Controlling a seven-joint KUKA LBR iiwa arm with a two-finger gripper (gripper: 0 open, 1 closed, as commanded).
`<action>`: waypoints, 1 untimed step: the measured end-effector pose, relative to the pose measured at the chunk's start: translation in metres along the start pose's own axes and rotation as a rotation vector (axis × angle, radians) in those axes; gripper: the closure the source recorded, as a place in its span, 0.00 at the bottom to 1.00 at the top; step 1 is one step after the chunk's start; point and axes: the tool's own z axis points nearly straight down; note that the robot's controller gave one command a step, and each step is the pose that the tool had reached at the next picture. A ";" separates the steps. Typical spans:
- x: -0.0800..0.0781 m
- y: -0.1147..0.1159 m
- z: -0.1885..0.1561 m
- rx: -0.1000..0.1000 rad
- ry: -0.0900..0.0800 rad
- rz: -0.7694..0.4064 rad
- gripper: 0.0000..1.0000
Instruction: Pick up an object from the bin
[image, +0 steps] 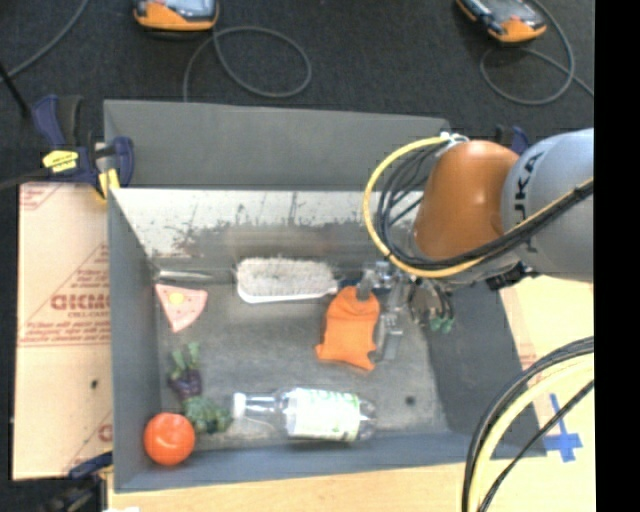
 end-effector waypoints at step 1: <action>-0.005 -0.006 0.023 0.001 0.003 0.151 0.00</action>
Offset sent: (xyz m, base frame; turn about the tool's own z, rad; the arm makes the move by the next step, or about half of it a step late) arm -0.0150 -0.0102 -0.0609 -0.2182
